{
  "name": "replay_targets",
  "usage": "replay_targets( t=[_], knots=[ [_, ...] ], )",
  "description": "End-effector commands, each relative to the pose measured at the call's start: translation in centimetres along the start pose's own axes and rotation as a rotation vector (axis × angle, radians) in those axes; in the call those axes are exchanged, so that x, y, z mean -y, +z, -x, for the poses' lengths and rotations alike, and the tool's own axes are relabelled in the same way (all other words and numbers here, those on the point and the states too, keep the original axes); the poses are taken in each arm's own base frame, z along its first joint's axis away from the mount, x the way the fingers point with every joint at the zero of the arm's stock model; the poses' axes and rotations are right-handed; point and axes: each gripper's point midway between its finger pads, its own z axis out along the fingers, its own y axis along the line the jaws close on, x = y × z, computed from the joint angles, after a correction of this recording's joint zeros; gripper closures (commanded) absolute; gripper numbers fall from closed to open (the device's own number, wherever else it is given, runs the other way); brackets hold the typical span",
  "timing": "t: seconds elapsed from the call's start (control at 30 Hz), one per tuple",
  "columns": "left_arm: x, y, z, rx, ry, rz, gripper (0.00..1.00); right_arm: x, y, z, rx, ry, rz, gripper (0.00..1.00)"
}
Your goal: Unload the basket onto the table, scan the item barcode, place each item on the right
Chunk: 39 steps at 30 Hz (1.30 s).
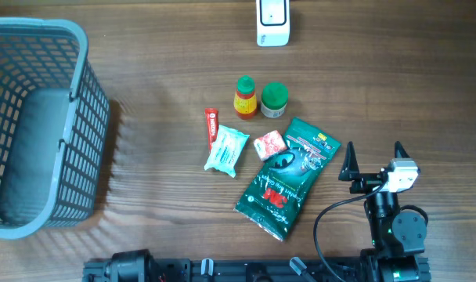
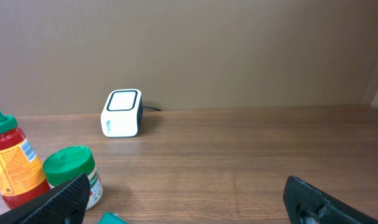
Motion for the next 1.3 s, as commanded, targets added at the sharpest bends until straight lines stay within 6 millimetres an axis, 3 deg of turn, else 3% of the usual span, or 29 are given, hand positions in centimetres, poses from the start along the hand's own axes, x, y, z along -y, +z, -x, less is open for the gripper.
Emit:
replay_targets(
  t=[0.0, 0.07, 0.23, 0.43, 0.6, 0.73, 0.87, 1.07, 1.27],
  knots=[
    [-0.9, -3.4, 3.7, 0.104, -0.064, -0.012, 0.00, -0.3, 0.0, 0.1, 0.007, -0.011, 0.016, 0.00],
    [-1.2, -3.9, 4.6, 0.122, -0.072, -0.006, 0.00, -0.3, 0.0, 0.1, 0.007, -0.011, 0.016, 0.00],
    [-1.0, -3.7, 4.0, 0.101, -0.066, -0.017, 0.00, -0.3, 0.0, 0.1, 0.007, -0.011, 0.016, 0.00],
    [-1.0, -3.6, 1.3, -0.009, -0.096, -0.016, 0.00, -0.3, 0.0, 0.1, 0.007, -0.011, 0.016, 0.00],
    [-1.0, -3.3, -4.2, -0.167, -0.336, 0.020, 0.00, -0.3, 0.0, 0.1, 0.007, -0.011, 0.016, 0.01],
    [-1.3, -3.7, -9.2, -0.311, -0.296, 0.053, 0.00, -0.3, 0.0, 0.1, 0.007, -0.011, 0.016, 0.00],
    [-2.0, -6.8, -16.3, -0.603, -0.200, 0.095, 0.00, -0.3, 0.0, 0.1, 0.007, -0.011, 0.016, 0.01],
    [-3.7, -11.4, -21.1, -0.870, -0.101, 0.158, 0.00, -0.3, 0.0, 0.1, 0.007, -0.011, 0.016, 0.00],
    [-5.2, -15.8, -23.8, -1.075, -0.020, 0.206, 0.00, -0.3, 0.0, 0.1, 0.007, -0.011, 0.016, 0.00]
  ],
)
